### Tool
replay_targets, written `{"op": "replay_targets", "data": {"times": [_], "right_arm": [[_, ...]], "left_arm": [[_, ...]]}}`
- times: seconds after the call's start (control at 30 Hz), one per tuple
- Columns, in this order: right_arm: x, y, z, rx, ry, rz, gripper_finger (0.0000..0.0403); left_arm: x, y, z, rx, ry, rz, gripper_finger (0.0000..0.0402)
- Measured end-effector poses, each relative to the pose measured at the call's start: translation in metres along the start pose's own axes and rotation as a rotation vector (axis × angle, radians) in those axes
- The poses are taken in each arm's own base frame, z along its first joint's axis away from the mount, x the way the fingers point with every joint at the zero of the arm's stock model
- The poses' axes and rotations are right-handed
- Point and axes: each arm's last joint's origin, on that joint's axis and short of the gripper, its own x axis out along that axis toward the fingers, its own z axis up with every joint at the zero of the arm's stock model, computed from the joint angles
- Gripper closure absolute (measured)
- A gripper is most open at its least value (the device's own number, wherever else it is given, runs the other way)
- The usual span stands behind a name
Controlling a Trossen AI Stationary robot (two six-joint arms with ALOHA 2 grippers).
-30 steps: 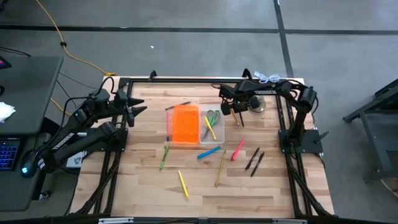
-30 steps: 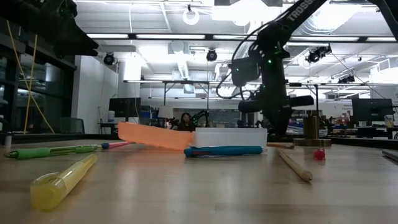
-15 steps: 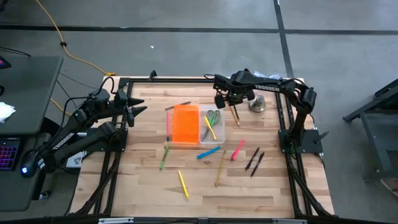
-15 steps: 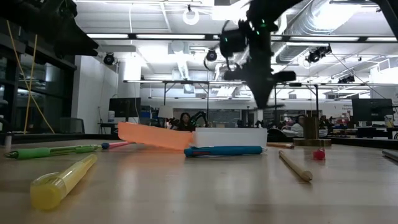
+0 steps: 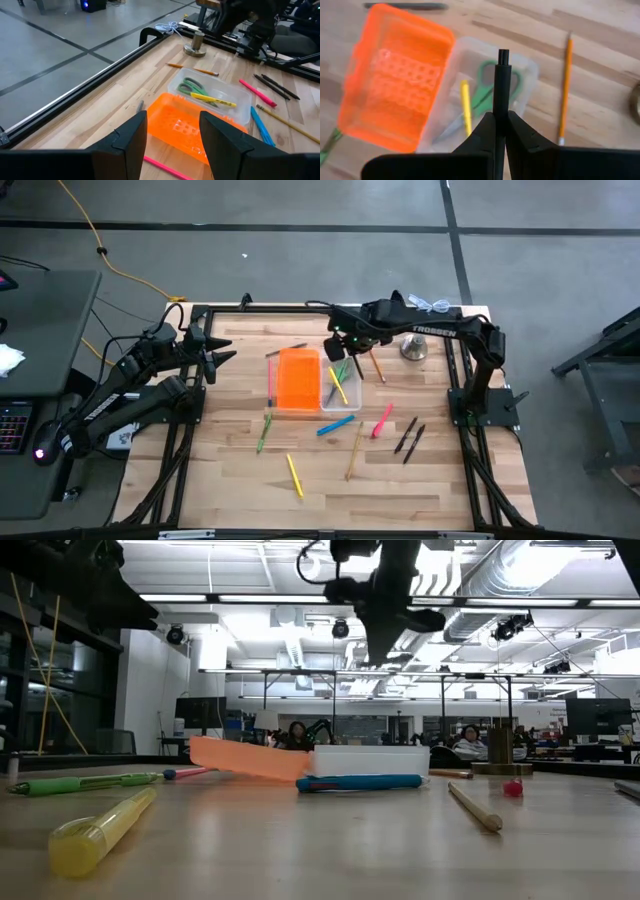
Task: Pick & place school supplies into a supply box
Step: Put the black pen into the supply box
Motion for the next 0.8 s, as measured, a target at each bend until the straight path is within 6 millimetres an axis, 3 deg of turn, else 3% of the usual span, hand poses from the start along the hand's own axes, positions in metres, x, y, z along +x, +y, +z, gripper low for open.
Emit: {"op": "replay_targets", "data": {"times": [0.4,0.8], "right_arm": [[-0.009,0.019,-0.024,0.031,0.004,0.039,0.04],[-0.01,0.027,-0.021,0.059,-0.056,0.105,0.0399]], "left_arm": [[0.0,0.0,0.0,0.0,0.0,0.0,0.0192],[0.0,0.0,0.0,0.0,0.0,0.0,0.0192]]}}
